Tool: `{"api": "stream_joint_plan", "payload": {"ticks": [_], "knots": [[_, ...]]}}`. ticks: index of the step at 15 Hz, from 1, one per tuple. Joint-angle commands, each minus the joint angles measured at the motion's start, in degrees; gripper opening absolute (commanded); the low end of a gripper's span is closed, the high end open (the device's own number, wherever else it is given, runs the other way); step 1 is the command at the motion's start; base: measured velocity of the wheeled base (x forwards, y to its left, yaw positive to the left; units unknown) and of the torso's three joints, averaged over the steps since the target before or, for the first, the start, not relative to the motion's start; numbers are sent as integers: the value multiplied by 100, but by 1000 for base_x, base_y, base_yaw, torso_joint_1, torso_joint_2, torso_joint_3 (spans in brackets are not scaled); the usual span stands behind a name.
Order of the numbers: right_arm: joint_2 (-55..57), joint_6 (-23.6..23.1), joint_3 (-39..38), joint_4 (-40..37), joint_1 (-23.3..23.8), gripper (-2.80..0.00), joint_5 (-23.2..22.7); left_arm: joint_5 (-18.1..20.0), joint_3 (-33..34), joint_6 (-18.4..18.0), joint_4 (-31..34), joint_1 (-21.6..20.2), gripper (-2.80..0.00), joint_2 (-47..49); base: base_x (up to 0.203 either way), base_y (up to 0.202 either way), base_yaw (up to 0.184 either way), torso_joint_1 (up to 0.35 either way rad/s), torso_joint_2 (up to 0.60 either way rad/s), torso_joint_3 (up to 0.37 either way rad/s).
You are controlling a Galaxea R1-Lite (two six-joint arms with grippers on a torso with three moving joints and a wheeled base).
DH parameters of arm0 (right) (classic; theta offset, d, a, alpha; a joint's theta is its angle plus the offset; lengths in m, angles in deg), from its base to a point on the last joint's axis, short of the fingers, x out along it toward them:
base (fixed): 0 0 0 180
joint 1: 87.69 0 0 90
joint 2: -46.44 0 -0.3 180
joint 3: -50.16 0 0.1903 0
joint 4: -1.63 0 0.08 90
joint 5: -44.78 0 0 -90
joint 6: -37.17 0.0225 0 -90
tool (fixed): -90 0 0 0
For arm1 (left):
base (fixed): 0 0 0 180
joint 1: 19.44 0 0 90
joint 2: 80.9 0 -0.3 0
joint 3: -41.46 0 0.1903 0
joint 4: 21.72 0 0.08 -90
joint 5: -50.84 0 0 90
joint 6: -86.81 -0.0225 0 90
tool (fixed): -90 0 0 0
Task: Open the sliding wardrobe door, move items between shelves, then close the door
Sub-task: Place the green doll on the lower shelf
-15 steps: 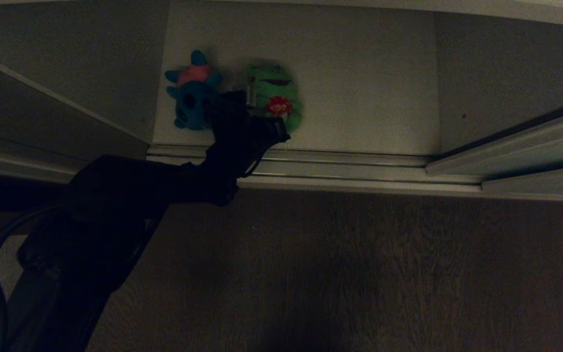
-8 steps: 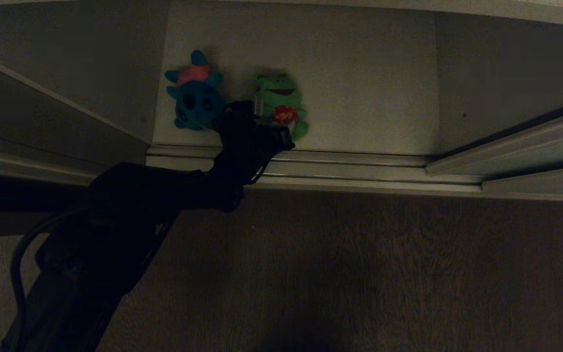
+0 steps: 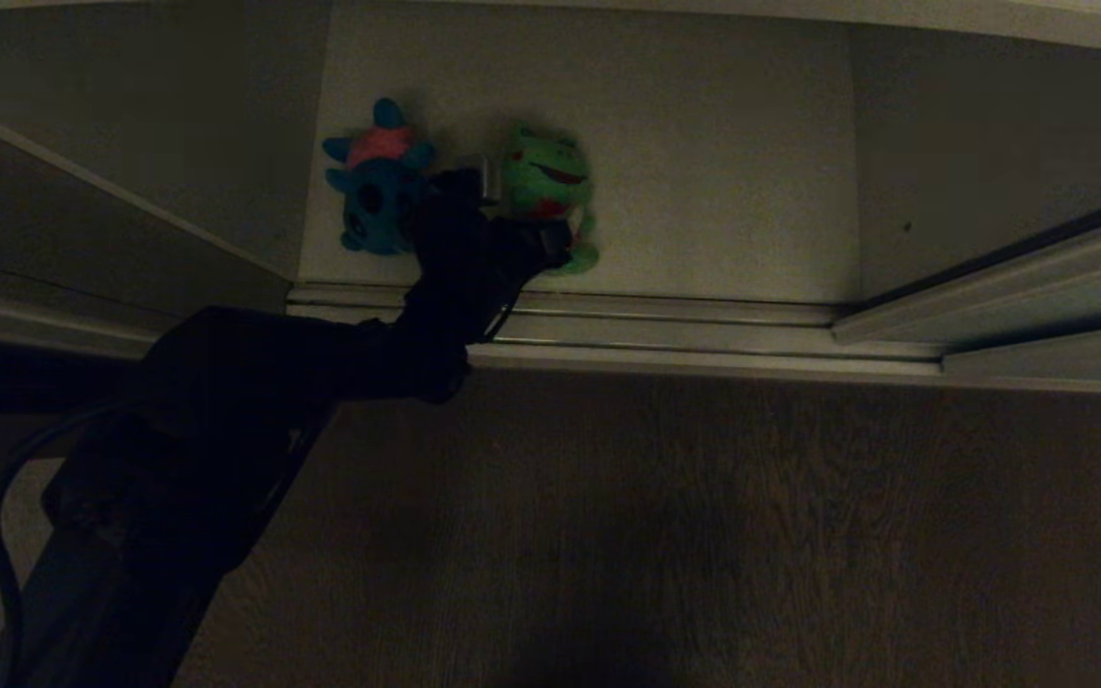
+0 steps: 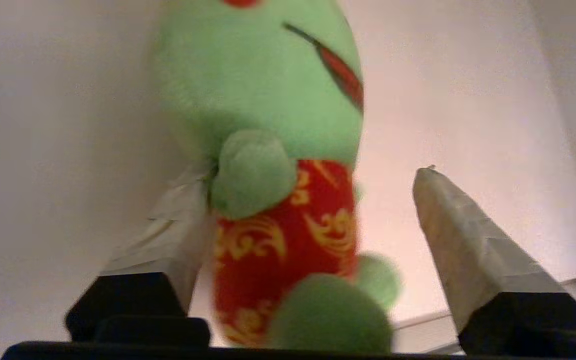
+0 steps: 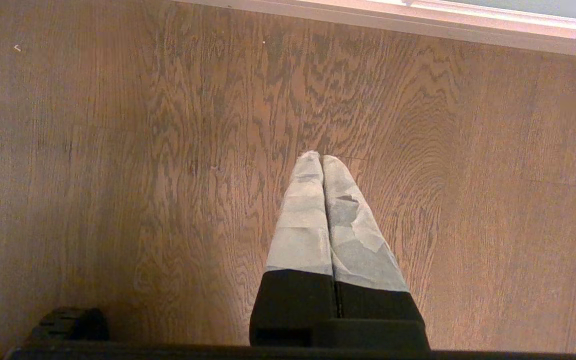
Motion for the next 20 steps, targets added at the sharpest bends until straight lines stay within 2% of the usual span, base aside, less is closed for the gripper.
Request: {"api": "stream_joint_plan", "payload": {"ticks": [1, 5, 6, 9, 11, 16, 20], "knots": [[-15, -3, -5, 2, -2, -280, -3, 4, 2, 34, 14, -11, 0, -84, 0, 0, 0, 0, 0, 0], [-15, -3, 4, -1, -2, -280, -3, -25, 70, 33, 117, -10, 0, -470, 0, 0, 0, 0, 0, 0], [-21, -3, 4, -1, -2, -280, -3, -26, 86, -2, 366, -15, -280, -682, 0, 0, 0, 0, 0, 0], [-16, -3, 3, -1, -3, -280, -3, -9, 309, -134, 1417, -28, -280, -1586, 0, 0, 0, 0, 0, 0], [-15, -3, 4, -1, -2, -280, -3, -17, 785, -152, 2070, -34, -280, -2357, 0, 0, 0, 0, 0, 0], [-24, -3, 4, -1, -2, -280, -3, -17, 2670, -199, 3557, -68, -280, -4803, 0, 0, 0, 0, 0, 0], [-24, -3, 1, -1, -2, -280, -3, -23, 4255, -307, 5288, -263, -280, -7030, 0, 0, 0, 0, 0, 0]]}}
